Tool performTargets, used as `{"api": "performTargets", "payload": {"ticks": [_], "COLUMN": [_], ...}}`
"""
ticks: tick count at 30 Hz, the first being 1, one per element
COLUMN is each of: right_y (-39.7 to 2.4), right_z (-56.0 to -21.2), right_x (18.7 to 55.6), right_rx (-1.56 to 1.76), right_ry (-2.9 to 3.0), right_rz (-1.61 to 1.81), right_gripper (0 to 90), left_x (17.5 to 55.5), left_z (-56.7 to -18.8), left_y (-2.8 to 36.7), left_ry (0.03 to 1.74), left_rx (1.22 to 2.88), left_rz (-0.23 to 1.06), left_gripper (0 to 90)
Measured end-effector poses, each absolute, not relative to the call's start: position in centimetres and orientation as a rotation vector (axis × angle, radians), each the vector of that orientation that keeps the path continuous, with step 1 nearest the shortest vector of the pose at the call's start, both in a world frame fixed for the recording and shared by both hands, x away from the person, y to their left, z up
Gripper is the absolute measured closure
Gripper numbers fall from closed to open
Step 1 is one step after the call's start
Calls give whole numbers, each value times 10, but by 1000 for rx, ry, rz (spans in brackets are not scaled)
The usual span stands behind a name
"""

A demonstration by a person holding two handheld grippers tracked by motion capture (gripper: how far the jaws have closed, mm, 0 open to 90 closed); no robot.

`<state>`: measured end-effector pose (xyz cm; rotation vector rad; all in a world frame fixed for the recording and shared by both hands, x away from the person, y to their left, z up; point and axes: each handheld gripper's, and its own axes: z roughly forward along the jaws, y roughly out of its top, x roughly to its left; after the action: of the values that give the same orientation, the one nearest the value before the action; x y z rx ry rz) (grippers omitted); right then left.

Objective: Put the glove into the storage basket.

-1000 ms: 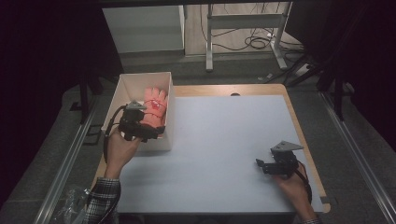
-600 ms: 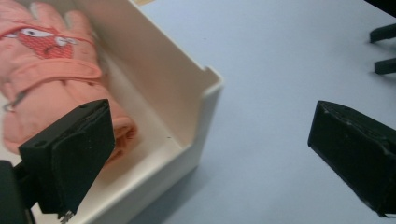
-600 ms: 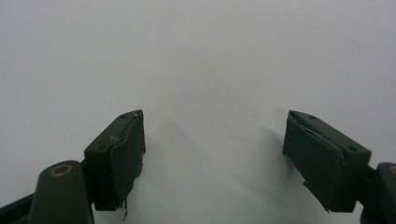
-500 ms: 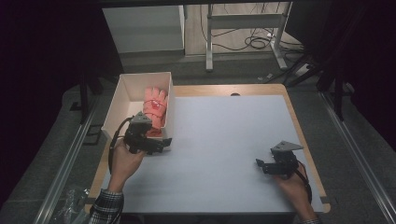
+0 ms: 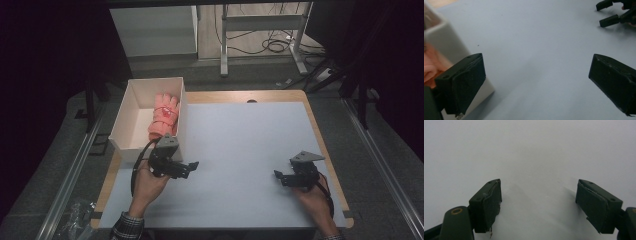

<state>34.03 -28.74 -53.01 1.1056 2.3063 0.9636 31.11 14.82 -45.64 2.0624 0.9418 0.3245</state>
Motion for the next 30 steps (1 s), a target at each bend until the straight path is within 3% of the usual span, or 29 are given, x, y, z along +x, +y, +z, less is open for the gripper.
{"api": "performTargets", "payload": {"ticks": [13, 30], "right_y": [-287, -287], "right_z": [-530, -530], "right_x": [340, 340], "right_rx": [1105, 1105], "right_ry": [2306, 2306], "right_rz": [964, 964], "right_gripper": [213, 213], "left_x": [315, 318], "left_z": [-487, -532], "left_y": [115, 106], "left_ry": [888, 912], "left_rx": [2110, 2168], "left_rz": [291, 286], "left_gripper": [13, 15]}}
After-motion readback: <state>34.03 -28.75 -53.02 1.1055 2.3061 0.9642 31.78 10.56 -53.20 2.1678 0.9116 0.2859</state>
